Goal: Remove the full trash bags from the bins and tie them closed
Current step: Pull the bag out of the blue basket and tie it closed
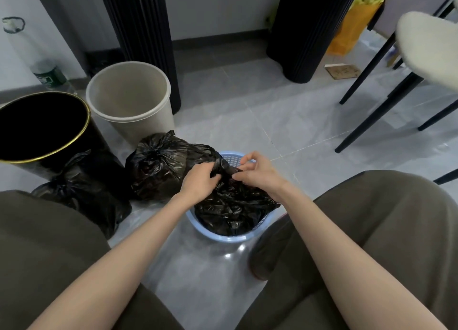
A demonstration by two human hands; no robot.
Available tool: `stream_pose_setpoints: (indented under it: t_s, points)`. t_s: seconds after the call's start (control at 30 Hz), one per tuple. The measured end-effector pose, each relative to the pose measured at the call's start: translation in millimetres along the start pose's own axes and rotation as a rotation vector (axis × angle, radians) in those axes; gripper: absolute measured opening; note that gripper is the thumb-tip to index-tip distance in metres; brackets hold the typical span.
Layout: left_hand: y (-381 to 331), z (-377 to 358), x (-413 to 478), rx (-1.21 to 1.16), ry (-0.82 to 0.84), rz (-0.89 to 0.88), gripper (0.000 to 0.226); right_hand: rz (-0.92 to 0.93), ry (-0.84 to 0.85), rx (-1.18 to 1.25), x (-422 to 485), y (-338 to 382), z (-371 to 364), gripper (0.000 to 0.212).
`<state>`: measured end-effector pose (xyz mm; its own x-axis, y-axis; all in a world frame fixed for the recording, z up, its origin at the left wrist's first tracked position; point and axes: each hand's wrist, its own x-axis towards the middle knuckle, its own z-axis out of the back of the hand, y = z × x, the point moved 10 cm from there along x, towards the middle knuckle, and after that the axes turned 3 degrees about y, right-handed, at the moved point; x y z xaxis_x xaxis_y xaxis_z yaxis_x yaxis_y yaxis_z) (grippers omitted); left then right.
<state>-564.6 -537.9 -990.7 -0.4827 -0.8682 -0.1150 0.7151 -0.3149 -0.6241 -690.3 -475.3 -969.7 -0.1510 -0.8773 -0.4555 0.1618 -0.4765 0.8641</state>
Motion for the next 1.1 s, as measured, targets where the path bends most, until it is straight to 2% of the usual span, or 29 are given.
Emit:
stream_pose_setpoints:
  t_s: [0.07,0.17,0.23,0.3,0.37,0.47,0.53,0.63,0.83,0.93,1.1]
  points:
    - [9.0,16.6,-0.4,-0.075,-0.098,0.063,0.010,0.166,-0.072,-0.182,-2.0,20.2,1.6,0.023]
    - [19.3,47.3,-0.5,-0.178,-0.237,0.131,0.016,0.516,-0.205,-0.445,-20.7,59.6,-7.3,0.013]
    - [21.3,65.7,-0.3,-0.226,-0.290,0.160,0.017,0.639,-0.220,-0.575,-32.0,70.7,-20.6,0.021]
    - [20.0,78.0,0.0,-0.260,-0.304,0.167,0.017,0.614,-0.160,-0.731,-34.3,68.5,-37.3,0.039]
    - [18.1,84.0,-1.8,-0.301,-0.297,0.170,0.019,0.527,-0.008,-0.955,-32.4,54.6,-59.7,0.051]
    - [22.1,87.6,-5.6,-0.401,-0.285,0.196,0.018,0.337,0.333,-1.078,-35.4,11.0,-93.2,0.041]
    - [24.6,86.4,-7.4,-0.443,-0.255,0.209,0.017,0.282,0.447,-1.117,-38.2,-16.2,-111.2,0.034]
    - [28.1,87.7,-11.6,-0.474,-0.249,0.226,0.016,0.259,0.508,-1.204,-37.6,-51.4,-135.2,0.051]
    - [34.0,94.3,-20.0,-0.474,-0.248,0.258,0.010,0.338,0.567,-1.386,-39.6,-87.0,-163.7,0.060]
    - [40.0,91.9,-21.5,-0.507,-0.242,0.268,0.006,0.414,0.562,-1.441,-43.5,-90.1,-170.3,0.056]
    - [46.0,85.8,-21.8,-0.608,-0.189,0.291,0.013,0.509,0.565,-1.490,-52.8,-99.1,-174.7,0.038]
